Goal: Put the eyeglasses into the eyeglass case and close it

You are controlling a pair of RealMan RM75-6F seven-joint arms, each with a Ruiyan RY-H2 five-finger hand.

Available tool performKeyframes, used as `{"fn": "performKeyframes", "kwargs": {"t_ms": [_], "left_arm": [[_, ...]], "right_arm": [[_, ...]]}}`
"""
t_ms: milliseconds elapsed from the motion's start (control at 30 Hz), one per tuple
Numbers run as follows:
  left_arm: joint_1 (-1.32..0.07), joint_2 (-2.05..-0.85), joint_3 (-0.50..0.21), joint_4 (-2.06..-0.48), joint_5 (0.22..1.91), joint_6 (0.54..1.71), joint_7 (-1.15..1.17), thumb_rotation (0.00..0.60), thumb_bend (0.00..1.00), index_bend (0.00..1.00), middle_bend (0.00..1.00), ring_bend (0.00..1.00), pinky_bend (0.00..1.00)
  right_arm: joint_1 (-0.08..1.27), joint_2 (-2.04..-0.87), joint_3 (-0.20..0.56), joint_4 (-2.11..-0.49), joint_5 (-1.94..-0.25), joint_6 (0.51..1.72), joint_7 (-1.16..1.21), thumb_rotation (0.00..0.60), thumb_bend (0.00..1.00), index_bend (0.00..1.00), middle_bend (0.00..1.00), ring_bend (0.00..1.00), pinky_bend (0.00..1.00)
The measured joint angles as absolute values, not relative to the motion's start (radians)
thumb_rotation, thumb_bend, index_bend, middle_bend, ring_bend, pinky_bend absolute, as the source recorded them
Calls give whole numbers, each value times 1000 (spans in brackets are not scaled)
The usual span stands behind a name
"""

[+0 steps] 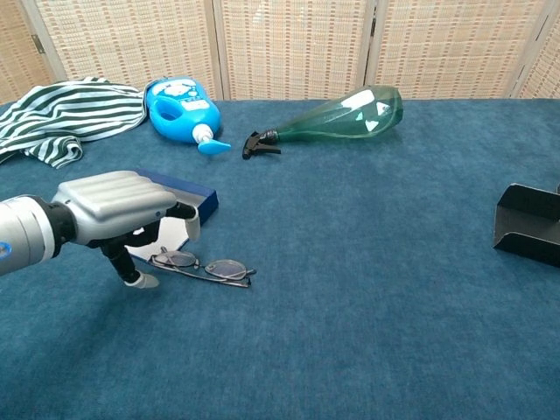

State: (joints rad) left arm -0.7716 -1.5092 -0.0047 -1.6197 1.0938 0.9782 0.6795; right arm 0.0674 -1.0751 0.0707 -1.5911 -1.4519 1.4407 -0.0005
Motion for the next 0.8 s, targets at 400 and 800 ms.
{"fn": "performKeyframes", "kwargs": {"t_ms": [400,800], "left_arm": [[-805,-1561,-54,-1611,1015,943,670,600,381,413,1000,997,1000],[-830,-1591,-56,-1593,959,925,681,600,392,443,1000,997,1000]], "right_arm": [[54,-1072,69,-1581,-1442,1451,15,600,281,100,248,196,206],[55,-1073,70,-1571,-1436,1443,25,600,282,99,249,200,206]]}}
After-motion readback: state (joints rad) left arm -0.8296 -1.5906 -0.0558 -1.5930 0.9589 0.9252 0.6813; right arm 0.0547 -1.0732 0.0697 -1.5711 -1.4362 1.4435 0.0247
